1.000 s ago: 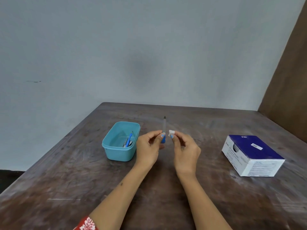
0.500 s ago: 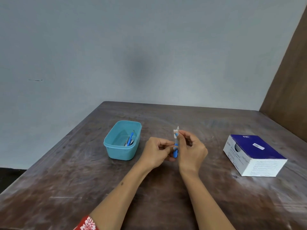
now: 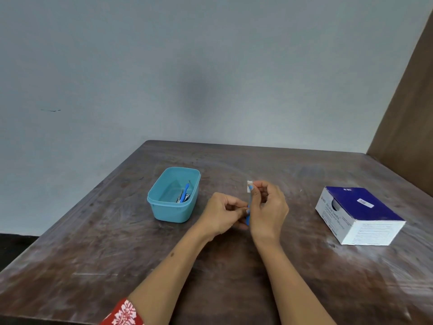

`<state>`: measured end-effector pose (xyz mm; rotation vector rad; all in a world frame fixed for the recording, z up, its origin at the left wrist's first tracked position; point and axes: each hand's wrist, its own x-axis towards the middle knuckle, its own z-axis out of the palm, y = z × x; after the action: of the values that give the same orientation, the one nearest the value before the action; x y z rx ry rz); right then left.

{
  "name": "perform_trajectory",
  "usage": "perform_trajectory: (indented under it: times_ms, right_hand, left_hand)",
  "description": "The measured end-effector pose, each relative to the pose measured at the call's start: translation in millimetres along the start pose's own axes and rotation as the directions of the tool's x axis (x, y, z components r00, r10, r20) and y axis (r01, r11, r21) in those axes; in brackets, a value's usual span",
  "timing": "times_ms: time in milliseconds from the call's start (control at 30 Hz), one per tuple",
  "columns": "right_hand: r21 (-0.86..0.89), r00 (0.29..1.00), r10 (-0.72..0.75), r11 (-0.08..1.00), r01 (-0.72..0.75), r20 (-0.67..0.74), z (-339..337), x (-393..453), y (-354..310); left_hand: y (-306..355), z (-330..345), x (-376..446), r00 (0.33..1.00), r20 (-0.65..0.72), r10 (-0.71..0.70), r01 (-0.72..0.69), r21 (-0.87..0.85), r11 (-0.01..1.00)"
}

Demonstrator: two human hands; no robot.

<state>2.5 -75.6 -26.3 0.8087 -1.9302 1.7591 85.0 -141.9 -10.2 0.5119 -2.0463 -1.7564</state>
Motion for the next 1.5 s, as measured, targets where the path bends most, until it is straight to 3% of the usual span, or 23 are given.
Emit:
perform_trajectory:
  times_ms: [133, 267, 533, 733, 833, 1067, 1500]
  right_hand:
    - [0.047, 0.997, 0.072, 0.996, -0.071, -0.021, -0.9, 2.2, 0.2]
    - [0.08, 0.993, 0.115, 0.99, -0.115, 0.001, -1.3, 1.9, 0.1]
    - [0.131, 0.973, 0.194, 0.975, -0.178, -0.126, -0.6, 2.5, -3.4]
    - [0.14, 0.979, 0.179, 0.972, -0.191, 0.092, -3.1, -1.9, -10.8]
    - [0.173, 0.963, 0.207, 0.956, -0.236, 0.173, -3.7, -3.1, -13.5]
    - [0.263, 0.966, 0.226, 0.931, -0.252, 0.125, -6.7, -2.6, -20.6]
    - [0.37, 0.95, 0.3, 0.876, -0.309, 0.084, -10.1, 1.5, -26.9]
  left_hand:
    - [1.3, 2.1, -3.2, 0.991, 0.123, -0.057, 0.051, 0.055, 0.997]
    - [-1.1, 3.7, -1.8, 0.999, 0.041, -0.028, 0.025, 0.064, 0.998]
    - [-5.0, 4.2, 3.7, 0.995, -0.1, 0.011, -0.006, 0.05, 0.999]
    - [-2.8, 1.5, 3.5, 0.972, -0.227, 0.056, -0.055, 0.013, 0.998]
    - [-2.8, 0.3, 2.8, 0.98, -0.185, 0.068, -0.067, 0.01, 0.998]
    - [1.0, -7.6, 2.4, 1.0, -0.026, 0.011, -0.012, -0.03, 0.999]
    - [9.5, -11.0, -3.2, 1.0, 0.015, 0.01, -0.011, 0.057, 0.998]
